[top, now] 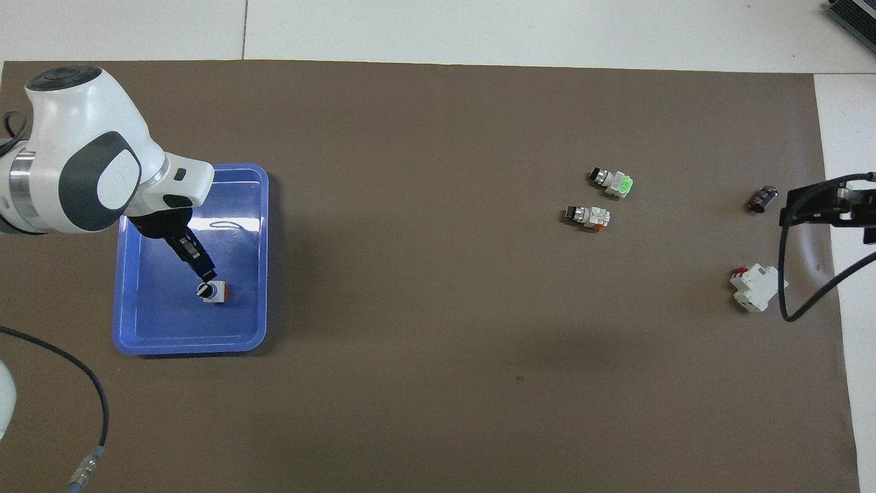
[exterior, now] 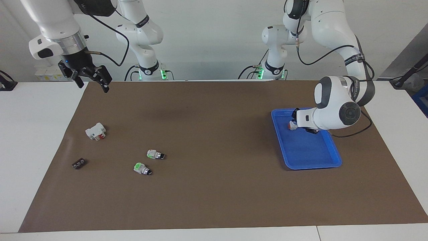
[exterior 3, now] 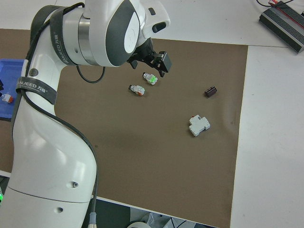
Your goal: Turn and place switch with both arms
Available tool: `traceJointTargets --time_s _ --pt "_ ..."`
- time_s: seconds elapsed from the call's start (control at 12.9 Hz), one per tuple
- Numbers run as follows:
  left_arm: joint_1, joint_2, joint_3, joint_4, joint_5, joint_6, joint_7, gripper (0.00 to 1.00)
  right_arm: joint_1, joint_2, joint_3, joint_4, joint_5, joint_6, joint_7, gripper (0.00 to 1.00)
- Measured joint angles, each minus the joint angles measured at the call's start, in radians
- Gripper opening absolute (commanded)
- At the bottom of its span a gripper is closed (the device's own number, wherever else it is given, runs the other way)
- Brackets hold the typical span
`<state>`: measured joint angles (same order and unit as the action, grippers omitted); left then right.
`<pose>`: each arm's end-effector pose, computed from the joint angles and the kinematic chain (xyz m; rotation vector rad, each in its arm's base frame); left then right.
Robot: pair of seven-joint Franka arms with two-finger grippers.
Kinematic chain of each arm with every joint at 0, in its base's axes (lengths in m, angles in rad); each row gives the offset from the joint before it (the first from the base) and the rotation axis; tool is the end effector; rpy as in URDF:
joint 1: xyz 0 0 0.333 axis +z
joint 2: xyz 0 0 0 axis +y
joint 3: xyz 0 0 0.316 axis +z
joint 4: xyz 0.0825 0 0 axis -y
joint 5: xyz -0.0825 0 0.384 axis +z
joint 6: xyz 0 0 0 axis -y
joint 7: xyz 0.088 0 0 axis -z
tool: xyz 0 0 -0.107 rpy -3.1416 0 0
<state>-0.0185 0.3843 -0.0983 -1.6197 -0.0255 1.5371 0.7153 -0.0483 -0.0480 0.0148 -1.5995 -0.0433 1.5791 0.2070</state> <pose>0.6047 -0.0679 0.3747 2.6353 -1.1588 -0.6244 0.5400 -0.0225 0.6381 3.0773 -0.3722 0.0485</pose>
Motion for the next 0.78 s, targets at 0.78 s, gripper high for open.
traceJointTargets --time_s 0.78 --pt "-0.001 -0.204 0.003 -0.007 0.022 0.172 -0.246 1.0 0.001 -0.005 0.0 -0.011 0.0 0.0 0.006 1.0"
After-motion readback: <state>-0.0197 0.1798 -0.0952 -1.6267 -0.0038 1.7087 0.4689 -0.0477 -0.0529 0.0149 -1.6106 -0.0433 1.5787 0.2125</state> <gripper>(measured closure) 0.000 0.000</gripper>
